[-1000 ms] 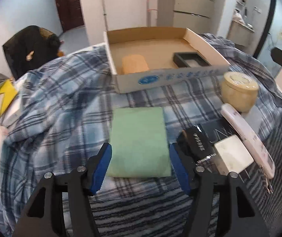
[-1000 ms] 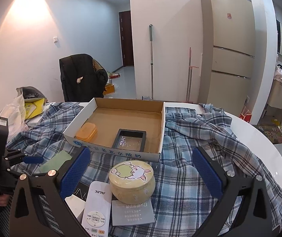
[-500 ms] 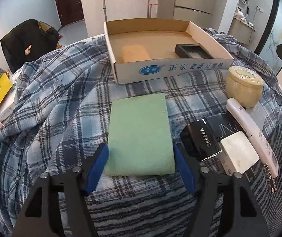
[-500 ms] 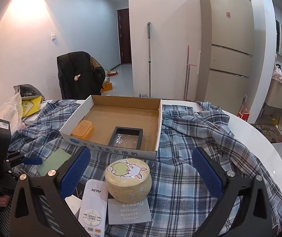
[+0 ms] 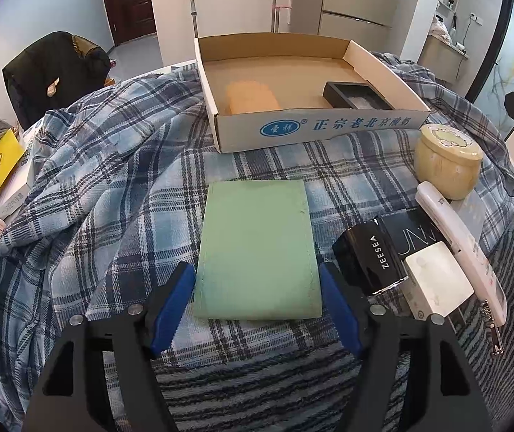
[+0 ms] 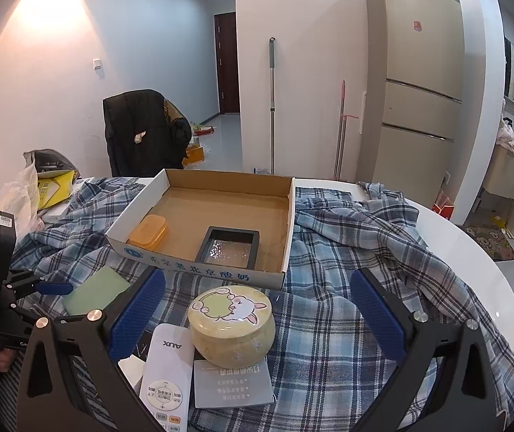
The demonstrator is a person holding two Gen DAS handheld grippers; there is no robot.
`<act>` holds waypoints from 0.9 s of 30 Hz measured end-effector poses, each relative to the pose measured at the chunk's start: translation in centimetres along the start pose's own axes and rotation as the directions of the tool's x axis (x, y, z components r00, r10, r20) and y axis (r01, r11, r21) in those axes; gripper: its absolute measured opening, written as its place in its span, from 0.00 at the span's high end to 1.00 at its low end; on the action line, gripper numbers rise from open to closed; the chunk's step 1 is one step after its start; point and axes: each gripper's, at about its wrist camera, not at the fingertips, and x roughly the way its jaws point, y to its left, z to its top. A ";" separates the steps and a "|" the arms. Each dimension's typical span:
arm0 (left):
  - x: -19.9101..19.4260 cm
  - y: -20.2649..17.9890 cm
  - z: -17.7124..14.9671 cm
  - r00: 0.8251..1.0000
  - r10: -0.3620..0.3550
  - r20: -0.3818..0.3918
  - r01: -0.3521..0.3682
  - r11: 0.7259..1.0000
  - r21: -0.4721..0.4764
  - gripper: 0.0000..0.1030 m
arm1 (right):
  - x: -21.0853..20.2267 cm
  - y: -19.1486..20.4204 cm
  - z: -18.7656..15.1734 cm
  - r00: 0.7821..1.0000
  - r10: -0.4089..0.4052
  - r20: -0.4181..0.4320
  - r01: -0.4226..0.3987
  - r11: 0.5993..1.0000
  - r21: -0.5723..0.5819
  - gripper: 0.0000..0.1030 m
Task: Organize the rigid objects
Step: 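Grasp the green sponge pad with the left gripper while the right gripper grasps the cream tin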
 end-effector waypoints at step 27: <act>-9.4 0.3 -0.1 0.877 0.036 0.479 0.001 0.997 -0.077 0.31 | 3.7 1.3 -1.8 0.989 0.007 -0.148 -0.015 0.998 -0.055 0.00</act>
